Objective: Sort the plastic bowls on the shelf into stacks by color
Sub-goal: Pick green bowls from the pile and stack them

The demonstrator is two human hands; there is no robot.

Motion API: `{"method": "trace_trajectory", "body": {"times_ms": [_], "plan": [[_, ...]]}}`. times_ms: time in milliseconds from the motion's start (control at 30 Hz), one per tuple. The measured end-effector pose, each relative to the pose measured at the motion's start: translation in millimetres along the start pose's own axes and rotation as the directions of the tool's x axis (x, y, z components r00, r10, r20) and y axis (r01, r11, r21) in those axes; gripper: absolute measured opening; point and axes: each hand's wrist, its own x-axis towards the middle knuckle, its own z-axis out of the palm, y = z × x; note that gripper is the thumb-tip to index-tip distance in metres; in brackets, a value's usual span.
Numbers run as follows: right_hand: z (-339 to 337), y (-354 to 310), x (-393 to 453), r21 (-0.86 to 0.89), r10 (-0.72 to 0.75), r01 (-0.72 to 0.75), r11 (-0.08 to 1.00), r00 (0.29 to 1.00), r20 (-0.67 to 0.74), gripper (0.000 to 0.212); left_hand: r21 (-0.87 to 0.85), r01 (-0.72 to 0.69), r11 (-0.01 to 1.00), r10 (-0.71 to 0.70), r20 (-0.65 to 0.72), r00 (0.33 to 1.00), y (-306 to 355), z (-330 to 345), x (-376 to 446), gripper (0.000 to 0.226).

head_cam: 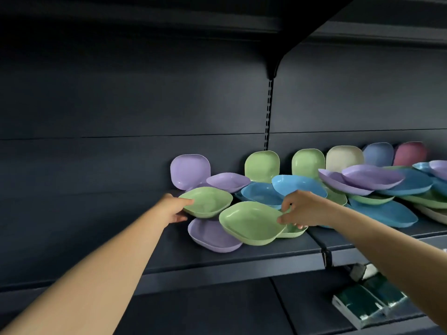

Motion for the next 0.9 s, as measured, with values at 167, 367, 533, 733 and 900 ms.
{"method": "trace_trajectory", "body": {"times_ms": [167,367,533,733,900], "plan": [[8.0,7.1,16.1,0.174,-0.009,-0.001,0.985,0.998,0.055,0.019,-0.15,0.036,0.988,-0.051,-0.092,0.994,-7.8,10.0,-0.9,0.039],[12.2,2.7,25.7,0.349,0.012,-0.032,0.937,0.998,0.059,0.014,-0.284,-0.01,0.959,-0.042,-0.176,0.983,-13.2,-2.9,-7.7,0.023],[12.4,-17.4,28.7,0.571,0.007,0.023,0.821,0.999,-0.051,0.023,-0.288,-0.084,0.954,-0.003,-0.289,0.957,-24.4,-48.4,-25.0,0.019],[37.0,-99.2,32.1,0.827,-0.05,0.079,0.557,0.997,-0.062,0.018,-0.266,-0.177,0.948,0.063,-0.387,0.92,-37.4,-137.6,-43.1,0.019],[76.1,-191.7,33.8,0.873,-0.096,0.067,0.483,0.995,-0.023,0.025,-0.144,-0.224,0.964,0.142,-0.434,0.89,-48.1,-228.8,-43.0,0.003]]}}
